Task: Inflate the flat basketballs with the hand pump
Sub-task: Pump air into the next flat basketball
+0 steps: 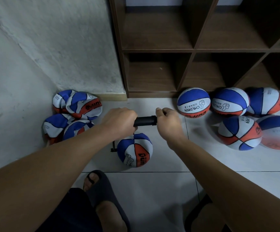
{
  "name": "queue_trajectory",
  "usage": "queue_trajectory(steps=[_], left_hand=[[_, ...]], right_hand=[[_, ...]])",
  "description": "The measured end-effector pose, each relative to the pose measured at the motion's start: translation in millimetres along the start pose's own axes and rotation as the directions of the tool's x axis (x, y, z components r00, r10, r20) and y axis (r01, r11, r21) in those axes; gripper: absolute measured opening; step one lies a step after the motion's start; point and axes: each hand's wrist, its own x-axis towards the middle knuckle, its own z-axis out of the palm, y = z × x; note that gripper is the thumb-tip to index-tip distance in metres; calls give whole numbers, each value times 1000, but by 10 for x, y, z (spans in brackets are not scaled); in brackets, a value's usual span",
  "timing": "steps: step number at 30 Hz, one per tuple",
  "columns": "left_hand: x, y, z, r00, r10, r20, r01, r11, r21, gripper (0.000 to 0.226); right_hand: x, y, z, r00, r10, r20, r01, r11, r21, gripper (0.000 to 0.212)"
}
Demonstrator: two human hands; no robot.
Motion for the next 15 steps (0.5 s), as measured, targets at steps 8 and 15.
queue_trajectory(steps=[8,15], left_hand=[[46,-132,17,1000,-9,-14,9,1000,-13,26],[50,-279,-3,998,-67,-2,67,998,-12,23]], right_hand=[[163,-12,-261,997,76,8,-76,997,13,38],[420,20,-616,975,155,-159,-149,988,51,23]])
